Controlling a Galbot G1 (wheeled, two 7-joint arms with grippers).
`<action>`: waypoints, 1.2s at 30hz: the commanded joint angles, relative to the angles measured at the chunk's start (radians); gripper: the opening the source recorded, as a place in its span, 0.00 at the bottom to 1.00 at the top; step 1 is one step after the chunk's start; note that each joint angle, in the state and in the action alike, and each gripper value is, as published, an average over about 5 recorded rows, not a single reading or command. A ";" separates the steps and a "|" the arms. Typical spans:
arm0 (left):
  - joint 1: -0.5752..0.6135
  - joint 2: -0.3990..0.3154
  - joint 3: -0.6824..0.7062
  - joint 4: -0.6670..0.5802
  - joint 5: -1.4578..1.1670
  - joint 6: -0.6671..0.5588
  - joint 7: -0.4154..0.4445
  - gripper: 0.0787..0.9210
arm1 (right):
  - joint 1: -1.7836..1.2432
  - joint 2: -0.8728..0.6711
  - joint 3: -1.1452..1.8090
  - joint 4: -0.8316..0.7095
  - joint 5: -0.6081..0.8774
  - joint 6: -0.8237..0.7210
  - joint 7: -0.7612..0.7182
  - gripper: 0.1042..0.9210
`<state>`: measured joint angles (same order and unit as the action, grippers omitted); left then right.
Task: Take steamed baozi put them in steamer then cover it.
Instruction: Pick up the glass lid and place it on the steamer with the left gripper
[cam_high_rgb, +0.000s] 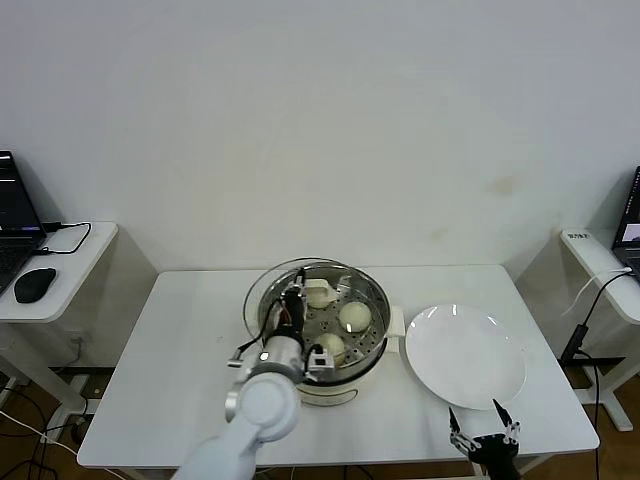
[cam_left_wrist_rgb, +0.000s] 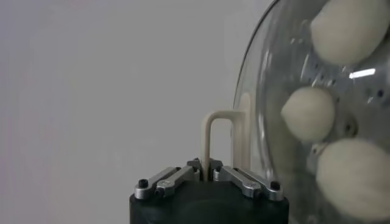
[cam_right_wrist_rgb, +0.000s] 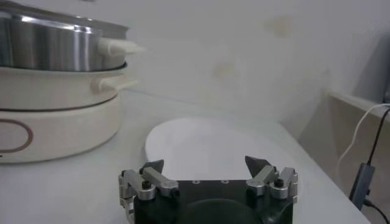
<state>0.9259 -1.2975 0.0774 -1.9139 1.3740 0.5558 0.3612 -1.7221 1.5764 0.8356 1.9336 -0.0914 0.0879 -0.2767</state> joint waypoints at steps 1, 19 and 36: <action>-0.025 -0.118 0.043 0.050 0.095 0.018 0.029 0.08 | 0.001 0.003 -0.005 -0.008 -0.011 0.002 0.000 0.88; 0.017 -0.135 0.025 0.077 0.141 -0.011 0.007 0.08 | -0.005 0.002 -0.012 -0.013 -0.017 0.011 -0.004 0.88; 0.032 -0.148 0.000 0.093 0.144 -0.026 -0.013 0.08 | -0.007 0.001 -0.013 -0.022 -0.018 0.017 -0.007 0.88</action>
<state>0.9544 -1.4391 0.0845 -1.8255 1.5117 0.5319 0.3513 -1.7290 1.5769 0.8247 1.9124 -0.1092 0.1043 -0.2825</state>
